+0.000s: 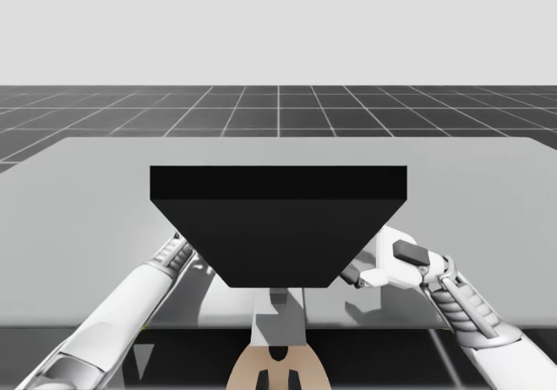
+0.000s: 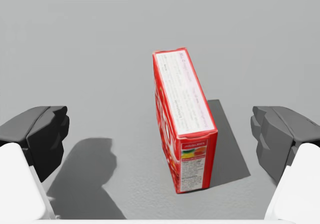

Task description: Reach around the screen and pick up the object behind it.

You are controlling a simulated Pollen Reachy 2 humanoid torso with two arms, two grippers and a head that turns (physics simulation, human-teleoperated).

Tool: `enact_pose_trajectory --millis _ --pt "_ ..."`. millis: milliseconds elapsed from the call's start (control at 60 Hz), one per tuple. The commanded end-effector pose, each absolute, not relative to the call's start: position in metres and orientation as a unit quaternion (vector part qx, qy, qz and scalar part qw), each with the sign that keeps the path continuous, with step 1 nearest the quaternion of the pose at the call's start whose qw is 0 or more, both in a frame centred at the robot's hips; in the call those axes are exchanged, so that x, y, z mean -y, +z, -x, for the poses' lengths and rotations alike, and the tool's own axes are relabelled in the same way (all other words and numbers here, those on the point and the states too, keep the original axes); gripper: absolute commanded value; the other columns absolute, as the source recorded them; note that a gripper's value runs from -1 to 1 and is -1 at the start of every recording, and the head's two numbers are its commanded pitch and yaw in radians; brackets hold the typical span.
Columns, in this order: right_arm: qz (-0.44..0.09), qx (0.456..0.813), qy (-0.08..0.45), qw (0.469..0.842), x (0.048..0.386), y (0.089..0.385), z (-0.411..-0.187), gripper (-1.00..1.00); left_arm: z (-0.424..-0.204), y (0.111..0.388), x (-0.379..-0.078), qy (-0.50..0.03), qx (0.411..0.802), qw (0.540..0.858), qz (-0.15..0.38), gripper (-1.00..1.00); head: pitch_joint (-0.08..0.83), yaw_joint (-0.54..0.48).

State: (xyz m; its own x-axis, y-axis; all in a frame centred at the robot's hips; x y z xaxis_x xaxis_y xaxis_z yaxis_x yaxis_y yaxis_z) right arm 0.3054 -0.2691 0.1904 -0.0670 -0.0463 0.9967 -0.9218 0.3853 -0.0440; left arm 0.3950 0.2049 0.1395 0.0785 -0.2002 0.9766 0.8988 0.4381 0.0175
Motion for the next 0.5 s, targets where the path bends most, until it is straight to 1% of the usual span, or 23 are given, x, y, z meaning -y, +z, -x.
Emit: enact_pose_trajectory --millis 17,83,100,117,133,150,167,183,233,383,500 --pt "-0.392 0.616 0.393 0.558 0.268 0.19 -0.305 -1.0 -0.404 0.133 -0.202 -0.414 0.531 0.666 0.322 -1.0 0.06 -0.03" --pt "-0.391 0.617 0.393 0.558 0.268 0.19 -0.305 -1.0 -0.406 0.129 -0.203 -0.416 0.527 0.669 0.32 -1.0 0.06 -0.03" --pt "-0.391 0.617 0.393 0.558 0.268 0.19 -0.305 -1.0 -0.406 0.128 -0.204 -0.414 0.528 0.67 0.318 -0.97 0.06 -0.03" --pt "-0.391 0.617 0.393 0.558 0.268 0.19 -0.305 -1.0 -0.407 0.127 -0.204 -0.415 0.525 0.671 0.319 -0.74 0.06 -0.03" --pt "-0.391 0.617 0.393 0.558 0.268 0.19 -0.305 -1.0 -0.407 0.126 -0.205 -0.412 0.529 0.67 0.317 -0.65 0.06 -0.03" --pt "-0.391 0.617 0.393 0.558 0.268 0.19 -0.305 -1.0 -0.407 0.126 -0.204 -0.414 0.527 0.67 0.318 -0.31 0.06 -0.03" --pt "-0.391 0.617 0.393 0.558 0.268 0.19 -0.304 -1.0 -0.408 0.125 -0.205 -0.411 0.528 0.671 0.318 0.33 0.06 -0.03" --pt "-0.391 0.617 0.393 0.558 0.268 0.19 -0.304 -1.0 -0.409 0.124 -0.206 -0.411 0.528 0.672 0.318 0.87 0.06 -0.03" --pt "-0.391 0.618 0.393 0.558 0.269 0.19 -0.304 -1.0 -0.41 0.123 -0.207 -0.408 0.527 0.674 0.317 0.95 0.061 -0.03" --pt "-0.391 0.619 0.393 0.557 0.269 0.191 -0.304 -1.0 -0.413 0.12 -0.212 -0.4 0.525 0.68 0.319 1.0 0.062 -0.04" --pt "-0.39 0.619 0.393 0.557 0.27 0.192 -0.304 -1.0 -0.413 0.125 -0.22 -0.392 0.536 0.685 0.3 1.0 0.062 -0.04"
